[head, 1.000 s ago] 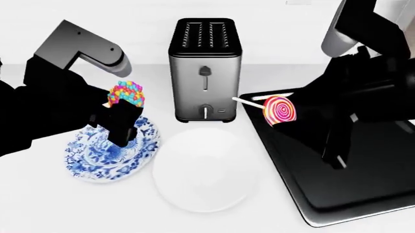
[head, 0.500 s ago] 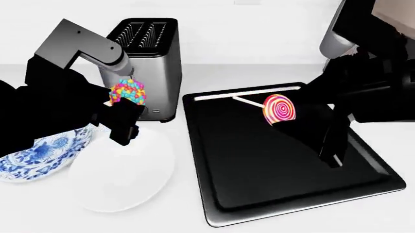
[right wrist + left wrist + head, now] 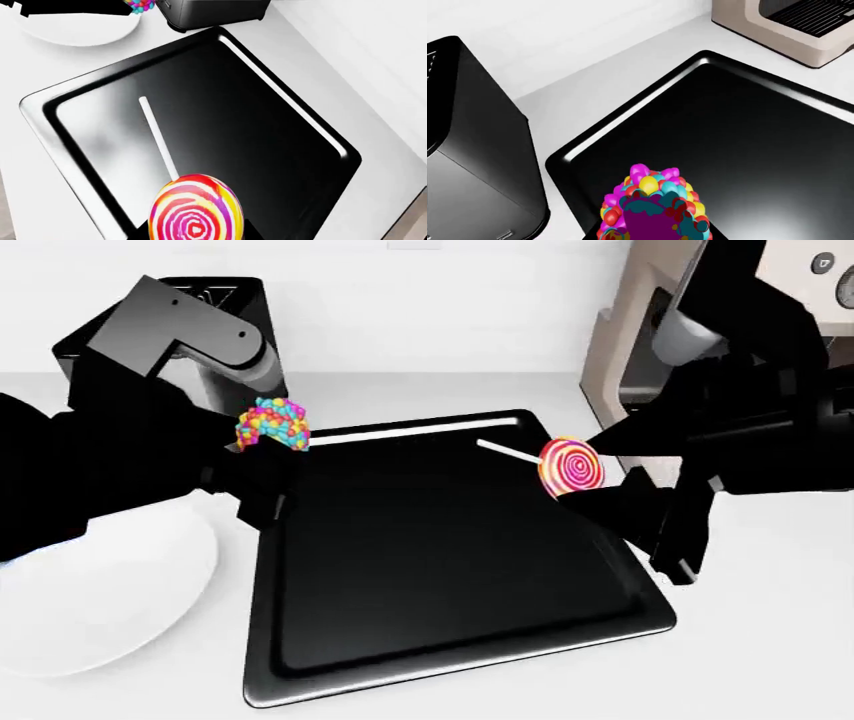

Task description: Move the dessert items from the plate to the tray.

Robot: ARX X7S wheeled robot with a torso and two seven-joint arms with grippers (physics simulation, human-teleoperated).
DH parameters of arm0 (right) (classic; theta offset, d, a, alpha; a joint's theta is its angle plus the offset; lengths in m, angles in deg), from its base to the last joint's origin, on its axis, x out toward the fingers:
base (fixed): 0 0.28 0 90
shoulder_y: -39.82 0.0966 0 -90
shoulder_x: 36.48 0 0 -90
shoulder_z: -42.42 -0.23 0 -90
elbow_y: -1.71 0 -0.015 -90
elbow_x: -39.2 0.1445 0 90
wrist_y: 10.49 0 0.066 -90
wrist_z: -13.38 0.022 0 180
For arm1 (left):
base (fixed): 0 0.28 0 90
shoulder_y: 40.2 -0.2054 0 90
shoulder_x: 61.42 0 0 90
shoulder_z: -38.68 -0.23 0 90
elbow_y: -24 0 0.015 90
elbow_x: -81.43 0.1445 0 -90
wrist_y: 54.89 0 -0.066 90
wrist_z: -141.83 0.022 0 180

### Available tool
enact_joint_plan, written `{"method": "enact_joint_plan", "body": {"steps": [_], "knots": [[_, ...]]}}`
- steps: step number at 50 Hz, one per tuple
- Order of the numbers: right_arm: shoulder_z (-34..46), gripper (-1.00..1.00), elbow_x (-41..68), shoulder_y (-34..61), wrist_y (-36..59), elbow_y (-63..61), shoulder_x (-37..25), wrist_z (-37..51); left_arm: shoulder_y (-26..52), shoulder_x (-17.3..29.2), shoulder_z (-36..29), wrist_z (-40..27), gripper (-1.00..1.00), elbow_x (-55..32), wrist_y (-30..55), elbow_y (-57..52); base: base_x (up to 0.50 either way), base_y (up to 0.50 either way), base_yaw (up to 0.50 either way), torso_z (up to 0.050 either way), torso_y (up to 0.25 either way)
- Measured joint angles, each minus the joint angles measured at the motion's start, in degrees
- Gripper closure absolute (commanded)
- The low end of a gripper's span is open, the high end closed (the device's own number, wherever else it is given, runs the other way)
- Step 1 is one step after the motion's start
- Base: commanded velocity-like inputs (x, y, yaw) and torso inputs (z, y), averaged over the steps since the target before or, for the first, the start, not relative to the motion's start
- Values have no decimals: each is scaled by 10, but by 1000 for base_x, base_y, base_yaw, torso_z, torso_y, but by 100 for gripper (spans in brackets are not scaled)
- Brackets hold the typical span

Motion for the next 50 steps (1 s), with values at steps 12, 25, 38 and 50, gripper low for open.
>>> {"method": "enact_joint_plan", "body": {"steps": [12,25,38,50], "knots": [[-3,100,6,-6,-3,3,5,7,2,-19,-6,30,100,37,-5,19,0,0,0,0,0],[-2,100,12,-22,-11,6,9,14,3,-92,-53,153,100,174,-34,110,0,0,0,0,0],[2,100,11,-37,-19,6,10,15,-10,-174,-125,258,100,279,-53,205,0,0,0,0,0],[0,100,15,-37,-17,3,7,16,-14,-233,-173,322,100,347,-80,283,0,0,0,0,0]]}}
